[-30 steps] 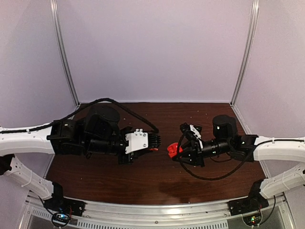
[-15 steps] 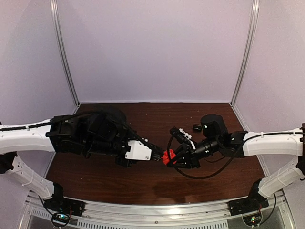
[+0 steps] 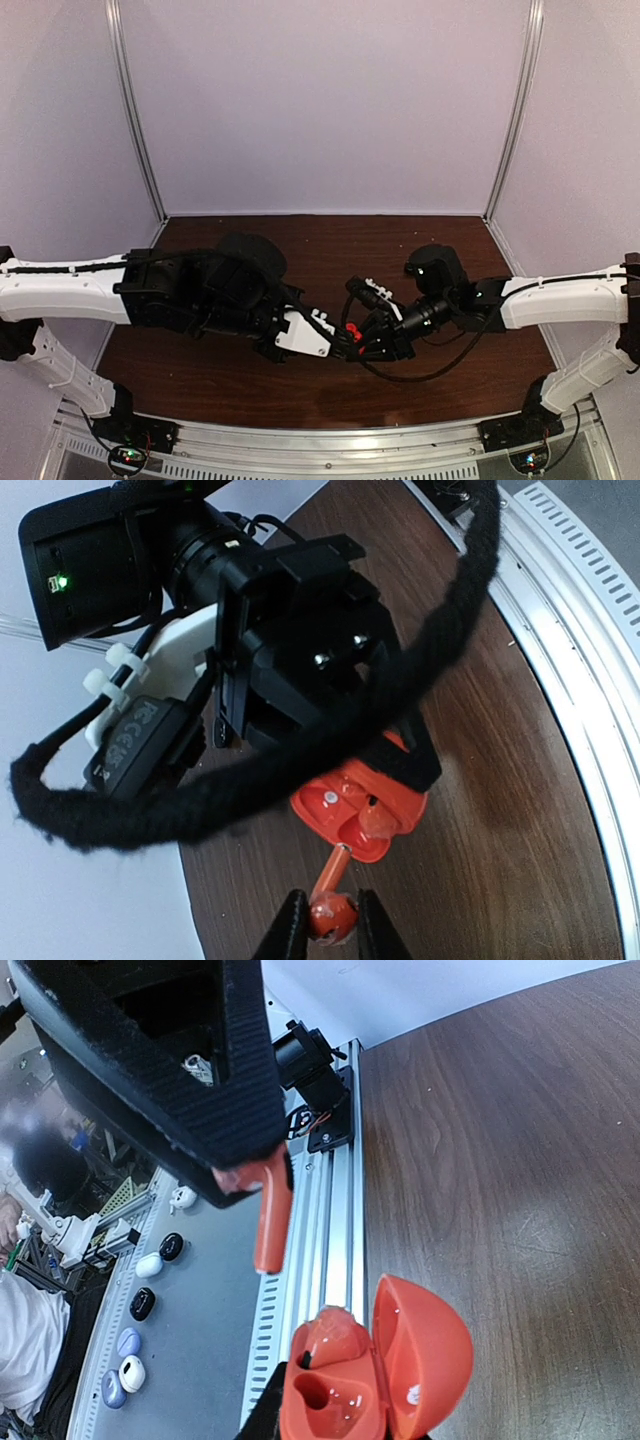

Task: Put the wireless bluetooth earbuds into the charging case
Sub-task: Insert the right earbud into the right side groove of the charging case.

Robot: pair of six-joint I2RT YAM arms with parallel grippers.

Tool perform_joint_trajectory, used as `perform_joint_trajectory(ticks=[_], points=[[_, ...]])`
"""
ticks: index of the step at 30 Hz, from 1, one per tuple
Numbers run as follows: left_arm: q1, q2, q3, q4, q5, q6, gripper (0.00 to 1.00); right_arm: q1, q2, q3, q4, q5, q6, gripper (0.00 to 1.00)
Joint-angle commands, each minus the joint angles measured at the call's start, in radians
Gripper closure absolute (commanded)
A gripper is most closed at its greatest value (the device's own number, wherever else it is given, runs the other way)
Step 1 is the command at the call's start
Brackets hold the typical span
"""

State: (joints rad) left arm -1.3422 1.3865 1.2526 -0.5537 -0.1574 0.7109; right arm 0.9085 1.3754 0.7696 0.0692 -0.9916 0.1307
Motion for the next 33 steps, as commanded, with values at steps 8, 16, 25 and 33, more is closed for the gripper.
perform_joint_trajectory(ticks=[8, 16, 25, 33], points=[[-0.021, 0.044, 0.041, 0.054, 0.010, 0.030, 0.82, 0.025, 0.020, 0.058, 0.007, -0.006, -0.004, 1.00], [-0.031, 0.062, 0.050, 0.055, 0.018, 0.029, 0.82, 0.046, 0.029, 0.068, -0.019, 0.014, -0.025, 1.00], [-0.034, 0.069, 0.042, 0.054, 0.016, 0.033, 0.82, 0.054, 0.024, 0.077, -0.043, 0.027, -0.048, 1.00], [-0.036, 0.062, 0.039, 0.032, 0.028, 0.039, 0.82, 0.055, 0.017, 0.077, -0.053, 0.043, -0.054, 1.00]])
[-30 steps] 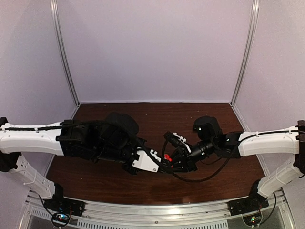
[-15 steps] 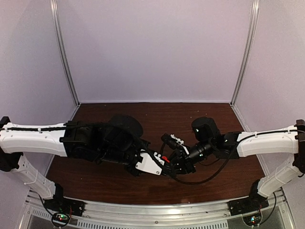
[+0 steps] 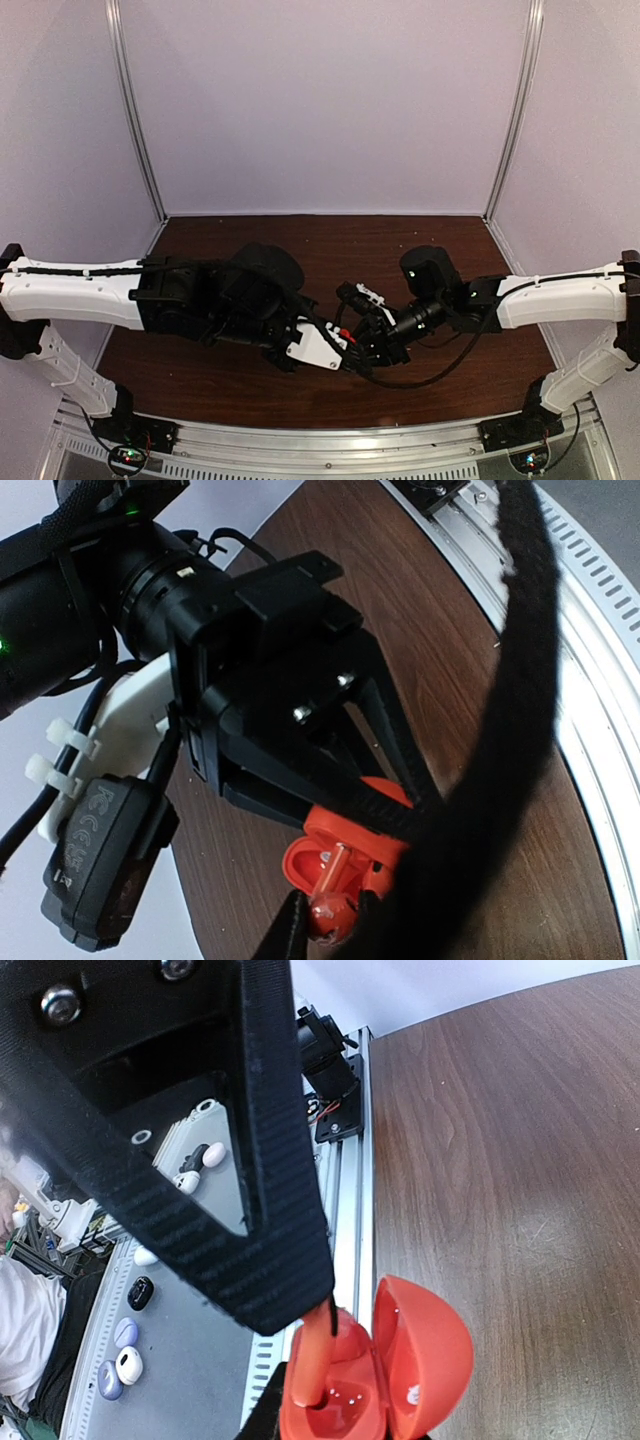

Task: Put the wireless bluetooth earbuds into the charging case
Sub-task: Insert the right earbud into the right side groove of the charging case.

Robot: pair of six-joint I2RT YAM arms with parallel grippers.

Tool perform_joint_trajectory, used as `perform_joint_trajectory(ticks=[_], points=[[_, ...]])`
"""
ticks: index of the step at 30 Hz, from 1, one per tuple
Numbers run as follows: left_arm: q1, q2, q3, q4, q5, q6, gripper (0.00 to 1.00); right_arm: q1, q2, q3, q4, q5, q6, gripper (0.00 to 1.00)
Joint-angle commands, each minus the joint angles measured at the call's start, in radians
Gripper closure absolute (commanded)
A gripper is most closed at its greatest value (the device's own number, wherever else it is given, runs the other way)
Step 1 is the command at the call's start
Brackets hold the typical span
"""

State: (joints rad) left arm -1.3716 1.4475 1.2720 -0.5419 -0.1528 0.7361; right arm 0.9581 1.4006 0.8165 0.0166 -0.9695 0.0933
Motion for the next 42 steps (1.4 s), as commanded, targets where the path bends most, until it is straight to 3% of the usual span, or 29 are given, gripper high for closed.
perform_joint_trajectory(ticks=[1, 27, 42], points=[[-0.008, 0.001, 0.022, 0.016, 0.029, 0.014, 0.82, 0.005, -0.008, 0.031, 0.000, 0.021, -0.017, 1.00], [-0.018, 0.025, -0.005, 0.007, 0.004, 0.000, 0.84, 0.018, -0.021, 0.033, 0.006, -0.005, -0.028, 1.00], [-0.041, 0.012, 0.022, -0.003, 0.090, 0.010, 0.86, 0.021, -0.024, 0.032, 0.009, 0.025, -0.039, 1.00]])
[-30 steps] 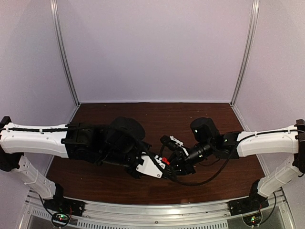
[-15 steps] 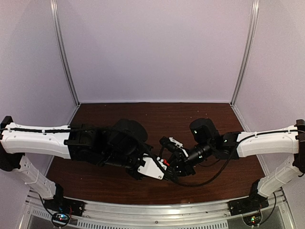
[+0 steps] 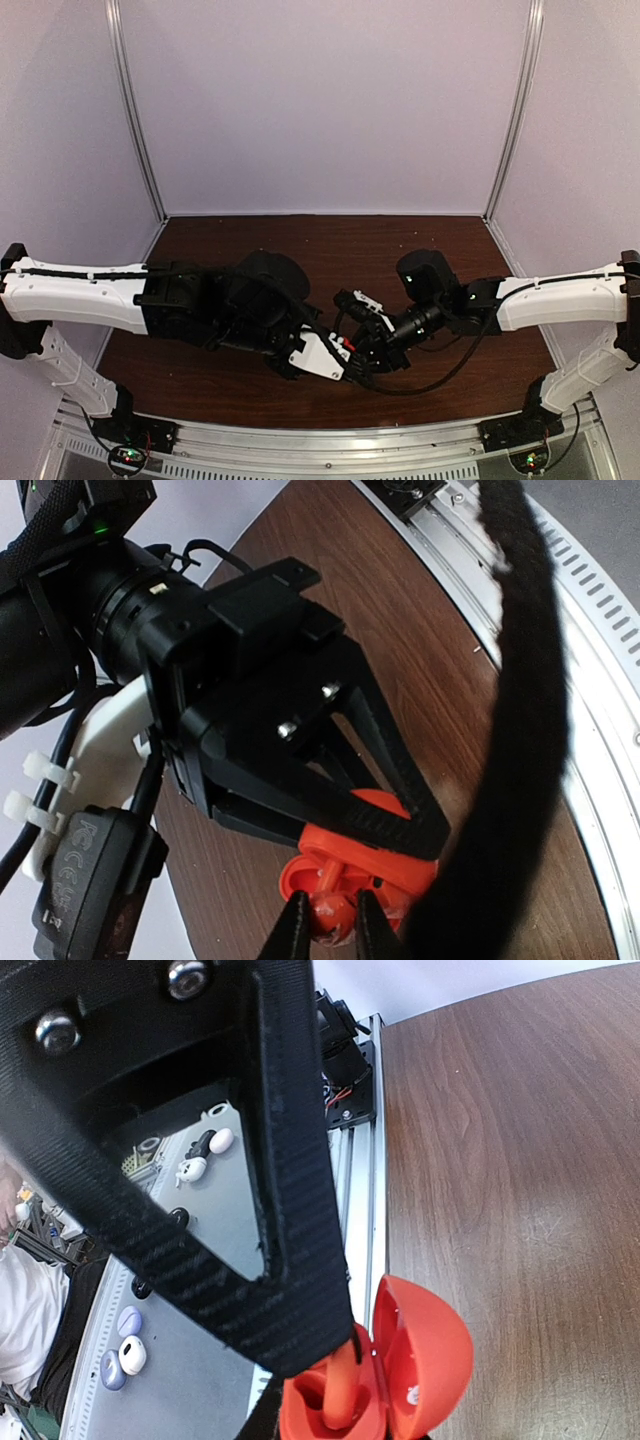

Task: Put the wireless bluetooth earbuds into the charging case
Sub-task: Insert the right earbud into the right side groove of the charging case.

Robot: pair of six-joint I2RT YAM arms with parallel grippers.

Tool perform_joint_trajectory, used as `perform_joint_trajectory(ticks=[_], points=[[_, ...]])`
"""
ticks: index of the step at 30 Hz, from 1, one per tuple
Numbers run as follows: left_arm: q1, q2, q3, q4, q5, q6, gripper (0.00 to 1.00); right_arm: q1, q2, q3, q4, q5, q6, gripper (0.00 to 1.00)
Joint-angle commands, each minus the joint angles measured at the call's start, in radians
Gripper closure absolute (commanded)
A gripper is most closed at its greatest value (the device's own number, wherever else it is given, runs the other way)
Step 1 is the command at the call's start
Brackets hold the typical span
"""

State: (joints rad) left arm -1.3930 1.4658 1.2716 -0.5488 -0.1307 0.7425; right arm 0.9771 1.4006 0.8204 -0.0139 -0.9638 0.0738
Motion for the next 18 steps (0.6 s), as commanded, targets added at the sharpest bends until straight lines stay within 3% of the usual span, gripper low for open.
perform_joint_trajectory(ticks=[1, 18], points=[[-0.019, -0.007, 0.022, 0.004, 0.071, 0.003, 0.85, 0.002, -0.028, 0.028, 0.041, 0.019, -0.022, 1.00], [-0.028, 0.022, 0.031, 0.004, 0.090, -0.005, 0.81, 0.031, -0.060, 0.020, 0.080, 0.001, -0.058, 1.00]])
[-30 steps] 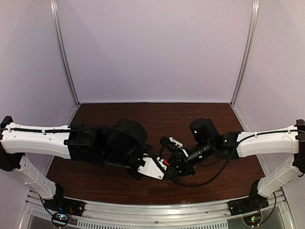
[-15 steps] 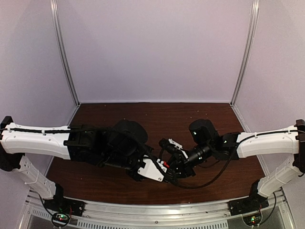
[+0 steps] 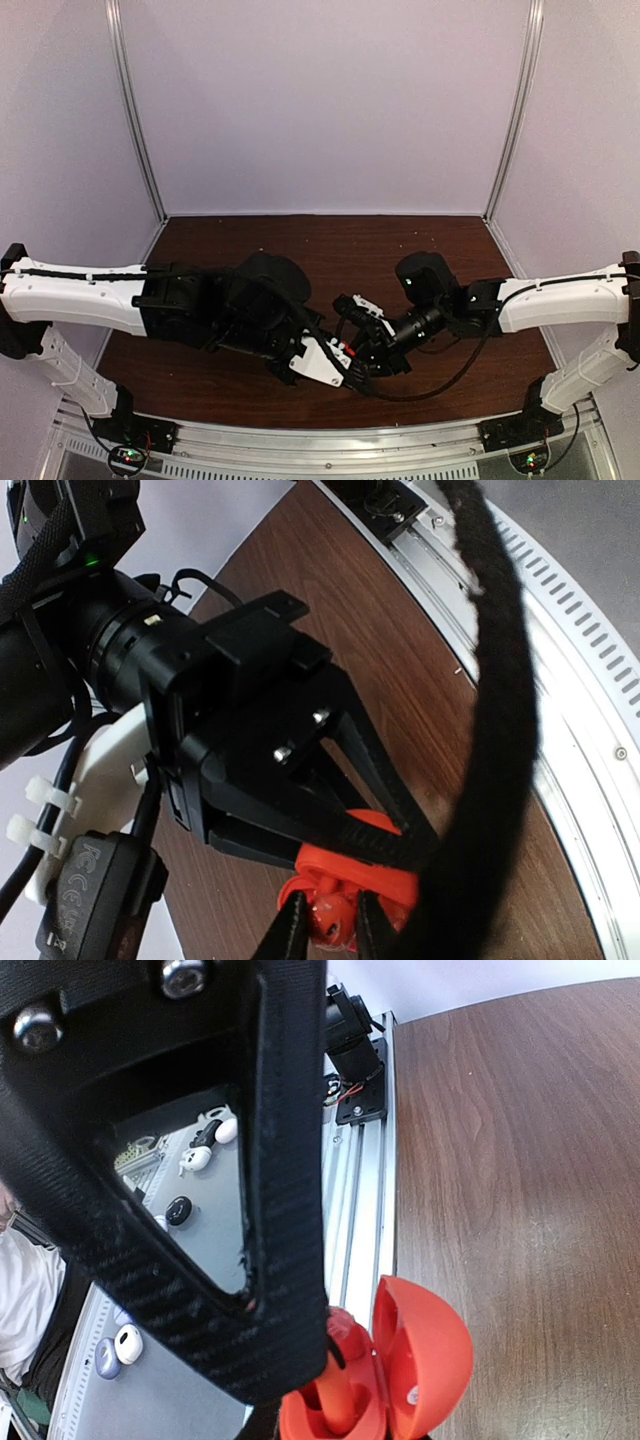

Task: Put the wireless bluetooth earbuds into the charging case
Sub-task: Insert the right earbud into the right side groove of the charging case.

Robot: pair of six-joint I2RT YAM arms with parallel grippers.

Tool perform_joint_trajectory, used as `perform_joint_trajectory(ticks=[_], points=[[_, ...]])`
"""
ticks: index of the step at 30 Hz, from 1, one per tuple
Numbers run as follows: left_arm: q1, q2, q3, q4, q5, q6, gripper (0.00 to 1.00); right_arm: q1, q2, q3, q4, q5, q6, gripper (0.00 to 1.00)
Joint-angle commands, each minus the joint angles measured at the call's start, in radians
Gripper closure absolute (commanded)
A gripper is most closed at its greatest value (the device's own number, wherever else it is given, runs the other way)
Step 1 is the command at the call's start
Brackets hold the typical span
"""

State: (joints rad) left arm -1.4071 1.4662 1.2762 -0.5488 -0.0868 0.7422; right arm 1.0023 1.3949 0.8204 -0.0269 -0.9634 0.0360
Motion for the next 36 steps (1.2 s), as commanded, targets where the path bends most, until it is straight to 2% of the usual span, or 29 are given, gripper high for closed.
perform_joint_trajectory(ticks=[1, 9, 16, 36], points=[[-0.015, 0.023, 0.029, 0.003, 0.047, -0.004, 0.81, 0.005, -0.059, 0.019, 0.099, -0.002, -0.020, 1.00], [-0.018, 0.022, 0.030, -0.004, 0.024, -0.014, 0.85, 0.005, -0.108, -0.034, 0.158, 0.010, -0.022, 1.00], [-0.019, -0.009, 0.060, -0.005, 0.025, -0.025, 0.87, 0.005, -0.157, -0.095, 0.194, 0.066, -0.110, 1.00], [-0.046, -0.010, 0.075, -0.037, 0.074, -0.032, 0.87, 0.049, -0.179, -0.105, 0.100, 0.163, -0.265, 1.00]])
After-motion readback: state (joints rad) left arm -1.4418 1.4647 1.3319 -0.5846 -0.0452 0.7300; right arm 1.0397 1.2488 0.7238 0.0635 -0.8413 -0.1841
